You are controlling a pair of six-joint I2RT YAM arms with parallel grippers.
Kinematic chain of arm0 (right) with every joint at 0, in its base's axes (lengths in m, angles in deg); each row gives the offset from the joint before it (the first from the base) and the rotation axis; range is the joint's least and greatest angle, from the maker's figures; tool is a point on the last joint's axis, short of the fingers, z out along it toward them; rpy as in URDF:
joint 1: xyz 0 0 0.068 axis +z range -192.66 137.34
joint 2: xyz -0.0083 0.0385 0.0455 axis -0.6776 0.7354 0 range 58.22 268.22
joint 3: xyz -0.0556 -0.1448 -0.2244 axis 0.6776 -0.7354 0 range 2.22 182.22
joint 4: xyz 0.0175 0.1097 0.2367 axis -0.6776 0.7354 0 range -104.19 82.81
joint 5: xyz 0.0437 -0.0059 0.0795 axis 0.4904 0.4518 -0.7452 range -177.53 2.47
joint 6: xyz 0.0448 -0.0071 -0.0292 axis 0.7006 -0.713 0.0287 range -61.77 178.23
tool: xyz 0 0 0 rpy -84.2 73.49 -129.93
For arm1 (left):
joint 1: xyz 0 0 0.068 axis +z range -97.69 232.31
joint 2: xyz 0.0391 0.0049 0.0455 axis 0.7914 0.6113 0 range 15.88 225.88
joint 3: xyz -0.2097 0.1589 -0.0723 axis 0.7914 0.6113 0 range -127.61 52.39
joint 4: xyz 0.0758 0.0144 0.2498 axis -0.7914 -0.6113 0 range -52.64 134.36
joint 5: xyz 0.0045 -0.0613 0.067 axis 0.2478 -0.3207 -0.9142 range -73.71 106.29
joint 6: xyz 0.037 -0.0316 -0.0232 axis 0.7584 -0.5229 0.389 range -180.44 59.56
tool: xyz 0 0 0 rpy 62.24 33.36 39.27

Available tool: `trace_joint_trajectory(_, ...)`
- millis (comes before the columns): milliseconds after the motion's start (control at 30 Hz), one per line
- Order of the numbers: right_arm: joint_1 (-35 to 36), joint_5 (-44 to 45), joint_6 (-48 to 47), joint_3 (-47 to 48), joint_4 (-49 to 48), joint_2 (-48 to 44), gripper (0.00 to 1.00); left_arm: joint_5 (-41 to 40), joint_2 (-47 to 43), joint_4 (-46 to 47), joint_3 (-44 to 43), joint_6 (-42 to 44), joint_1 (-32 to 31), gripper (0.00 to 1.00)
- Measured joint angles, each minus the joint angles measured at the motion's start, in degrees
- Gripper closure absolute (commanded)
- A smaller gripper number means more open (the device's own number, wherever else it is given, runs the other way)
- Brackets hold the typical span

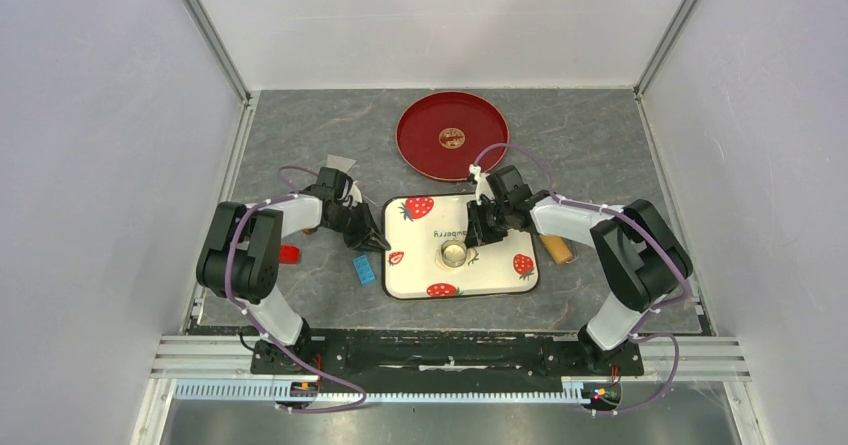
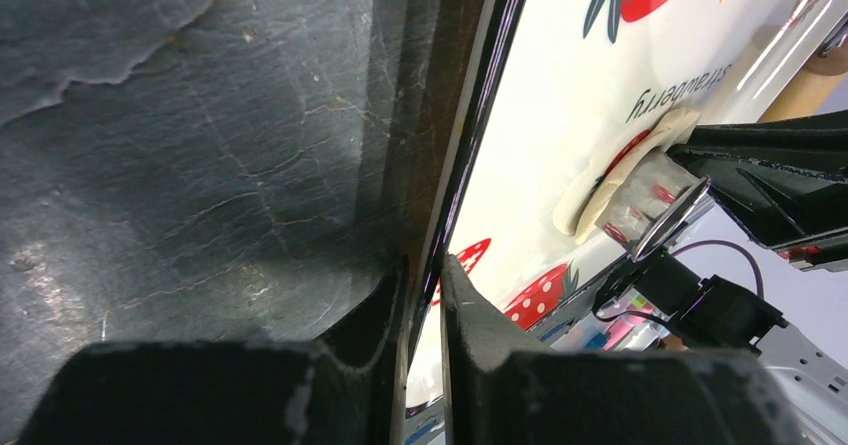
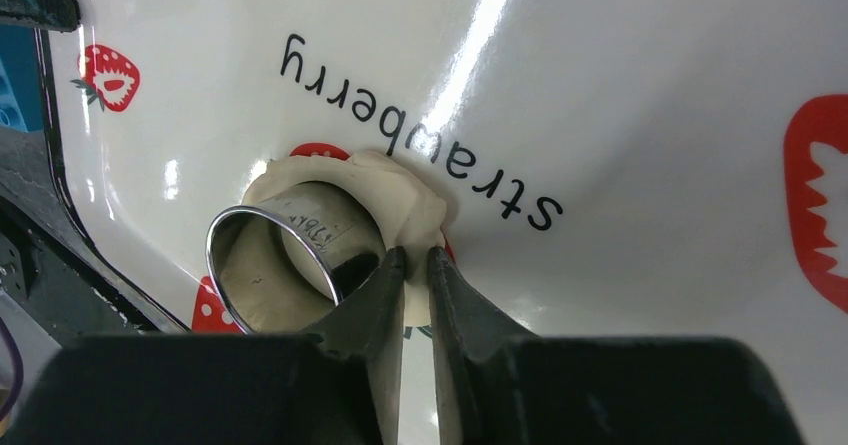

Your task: Roll out the dumpling wrappers from the dough

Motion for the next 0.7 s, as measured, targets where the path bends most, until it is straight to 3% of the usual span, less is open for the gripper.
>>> trace_joint_trajectory(200, 0.2, 0.5, -0.5, -0.1, -0.1, 0.0, 1.00, 0.1, 0.3, -0.2, -0.2, 0.2, 0.0, 0.98)
trace_joint_trajectory(700, 0.1, 6.1, -0.8, 1.0, 6.4, -2.4, 1.00, -0.2, 2.0, 2.0, -1.6, 0.2, -3.8, 0.98)
